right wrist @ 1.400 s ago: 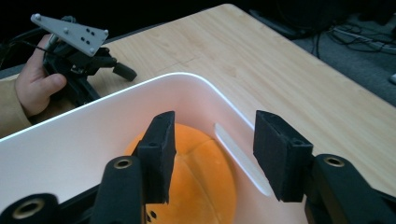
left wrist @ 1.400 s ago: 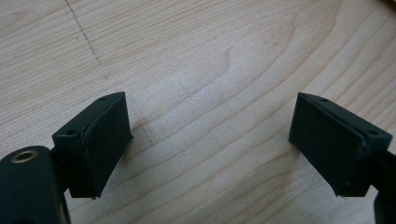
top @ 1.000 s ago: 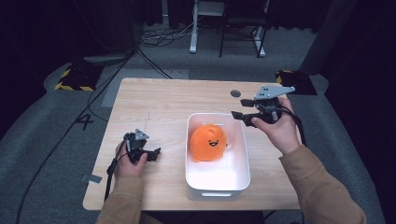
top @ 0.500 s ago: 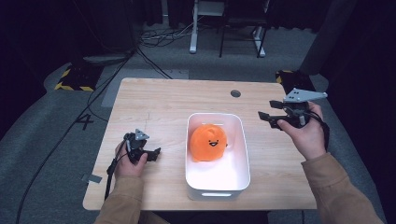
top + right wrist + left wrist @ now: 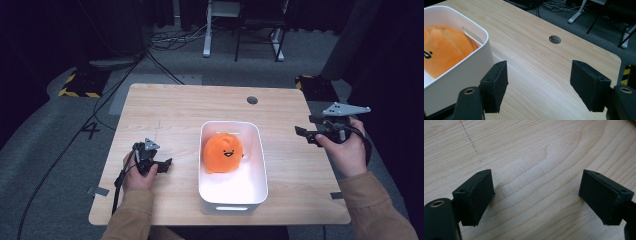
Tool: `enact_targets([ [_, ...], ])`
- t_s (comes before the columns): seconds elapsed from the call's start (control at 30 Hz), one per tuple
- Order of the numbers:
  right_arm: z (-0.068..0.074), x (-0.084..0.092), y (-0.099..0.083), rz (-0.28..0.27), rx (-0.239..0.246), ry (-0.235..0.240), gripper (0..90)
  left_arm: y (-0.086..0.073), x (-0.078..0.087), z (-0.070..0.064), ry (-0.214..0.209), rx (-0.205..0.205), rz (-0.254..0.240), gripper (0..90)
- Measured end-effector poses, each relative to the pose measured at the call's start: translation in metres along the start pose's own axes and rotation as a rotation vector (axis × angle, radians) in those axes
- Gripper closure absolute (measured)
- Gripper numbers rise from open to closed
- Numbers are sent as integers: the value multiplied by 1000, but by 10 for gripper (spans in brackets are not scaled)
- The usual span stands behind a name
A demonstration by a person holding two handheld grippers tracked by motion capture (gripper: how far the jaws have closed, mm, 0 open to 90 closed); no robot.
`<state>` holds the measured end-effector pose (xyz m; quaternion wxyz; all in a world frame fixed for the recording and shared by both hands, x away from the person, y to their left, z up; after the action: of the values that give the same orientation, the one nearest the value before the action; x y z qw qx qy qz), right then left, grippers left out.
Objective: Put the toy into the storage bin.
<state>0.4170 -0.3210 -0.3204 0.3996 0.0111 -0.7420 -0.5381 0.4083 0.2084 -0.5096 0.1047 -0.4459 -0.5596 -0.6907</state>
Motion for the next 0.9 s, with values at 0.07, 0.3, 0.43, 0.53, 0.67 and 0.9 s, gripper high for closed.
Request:
enact_targets([
  [0.07,-5,0,-4,17,-13,5,268,0,0,0,0,0,0,131],
  [0.3,-14,-4,-17,90,-50,27,211,0,0,0,0,0,0,131],
  [0.43,-17,-8,-29,137,-58,64,205,0,0,0,0,0,0,131],
  [0.53,-19,-13,-38,165,-73,80,204,0,0,0,0,0,0,131],
  [0.67,-18,-20,-53,186,-87,96,205,0,0,0,0,0,0,131],
  [0.9,-20,-35,-81,210,-98,91,204,0,0,0,0,0,0,131],
])
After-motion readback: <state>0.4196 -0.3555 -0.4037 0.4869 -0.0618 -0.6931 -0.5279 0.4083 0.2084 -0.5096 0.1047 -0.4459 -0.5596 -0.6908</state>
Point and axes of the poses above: each handheld gripper's, and its own axes: x roughly backward along the jaws, y roughly out of its top, z roughly to its left, the point moved 1 cm from there along -x, roughly forward along the jaws
